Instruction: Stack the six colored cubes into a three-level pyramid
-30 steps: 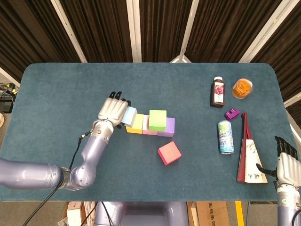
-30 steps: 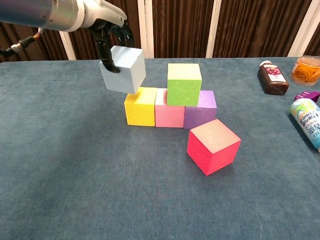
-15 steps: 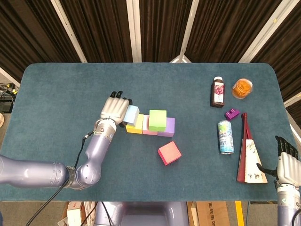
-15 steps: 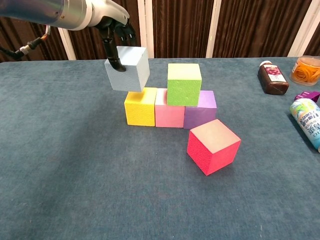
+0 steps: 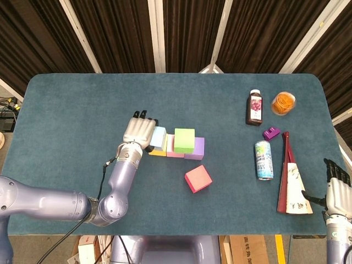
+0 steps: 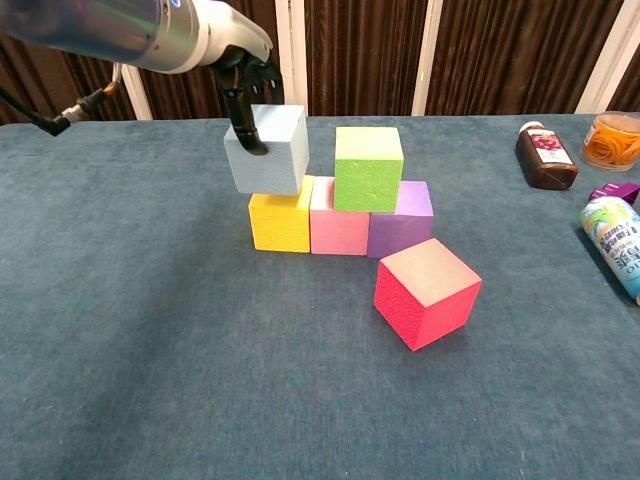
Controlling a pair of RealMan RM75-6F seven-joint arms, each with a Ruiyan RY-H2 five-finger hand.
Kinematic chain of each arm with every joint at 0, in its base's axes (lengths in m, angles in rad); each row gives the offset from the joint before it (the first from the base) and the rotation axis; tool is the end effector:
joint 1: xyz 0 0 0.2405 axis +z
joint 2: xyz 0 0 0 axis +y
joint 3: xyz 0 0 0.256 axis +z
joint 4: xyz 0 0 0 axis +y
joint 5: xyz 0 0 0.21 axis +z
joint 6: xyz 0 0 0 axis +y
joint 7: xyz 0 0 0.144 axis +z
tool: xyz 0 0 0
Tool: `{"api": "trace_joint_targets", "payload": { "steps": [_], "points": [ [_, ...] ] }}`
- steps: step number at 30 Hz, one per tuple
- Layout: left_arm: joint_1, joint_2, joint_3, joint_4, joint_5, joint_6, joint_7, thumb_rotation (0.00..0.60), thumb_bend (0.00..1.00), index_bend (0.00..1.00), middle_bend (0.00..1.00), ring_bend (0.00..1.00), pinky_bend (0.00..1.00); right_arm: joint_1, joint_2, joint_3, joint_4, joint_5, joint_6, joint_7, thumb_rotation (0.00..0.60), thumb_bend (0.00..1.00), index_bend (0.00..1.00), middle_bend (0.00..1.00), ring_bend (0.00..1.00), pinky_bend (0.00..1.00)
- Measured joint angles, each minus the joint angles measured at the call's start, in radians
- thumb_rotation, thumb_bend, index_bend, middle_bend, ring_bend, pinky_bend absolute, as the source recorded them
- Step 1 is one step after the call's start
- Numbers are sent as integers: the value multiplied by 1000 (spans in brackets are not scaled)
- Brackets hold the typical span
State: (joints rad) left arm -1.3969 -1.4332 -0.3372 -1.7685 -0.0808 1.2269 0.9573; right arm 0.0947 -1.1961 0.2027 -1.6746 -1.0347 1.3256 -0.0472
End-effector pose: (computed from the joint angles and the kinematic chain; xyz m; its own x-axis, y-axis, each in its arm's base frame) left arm 0.0169 0.3799 0.0214 0.5415 0.3581 0.7606 0.8384 -0.1641 -0.5197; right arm -0.3443 -0.2016 0.1445 0.1915 -0.0175 0.9813 -0.8990 0.3980 0.1826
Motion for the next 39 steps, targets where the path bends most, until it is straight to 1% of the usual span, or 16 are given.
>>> {"api": "trace_joint_targets", "payload": {
  "steps": [5, 16, 29, 39],
  "points": [
    [-11, -26, -12, 18, -12, 20, 17, 600, 370, 341, 296, 0, 0, 0, 1, 0, 2, -1, -4, 8, 600, 198, 62, 78, 35, 0],
    [-26, -118, -40, 90, -11, 118, 34, 600, 366, 348, 306, 0, 0, -1, 4, 1, 6, -3, -4, 11, 600, 198, 62, 79, 35, 0],
    [-4, -156, -79, 106, 4, 113, 62, 600, 364, 353, 309, 0, 0, -1, 6, 4, 6, 0, -3, 11, 600, 198, 62, 79, 35, 0],
    [6, -171, -114, 103, -10, 131, 83, 600, 364, 356, 308, 0, 0, -3, 9, 6, 7, 1, -2, 17, 600, 198, 62, 79, 35, 0]
  ]
}}
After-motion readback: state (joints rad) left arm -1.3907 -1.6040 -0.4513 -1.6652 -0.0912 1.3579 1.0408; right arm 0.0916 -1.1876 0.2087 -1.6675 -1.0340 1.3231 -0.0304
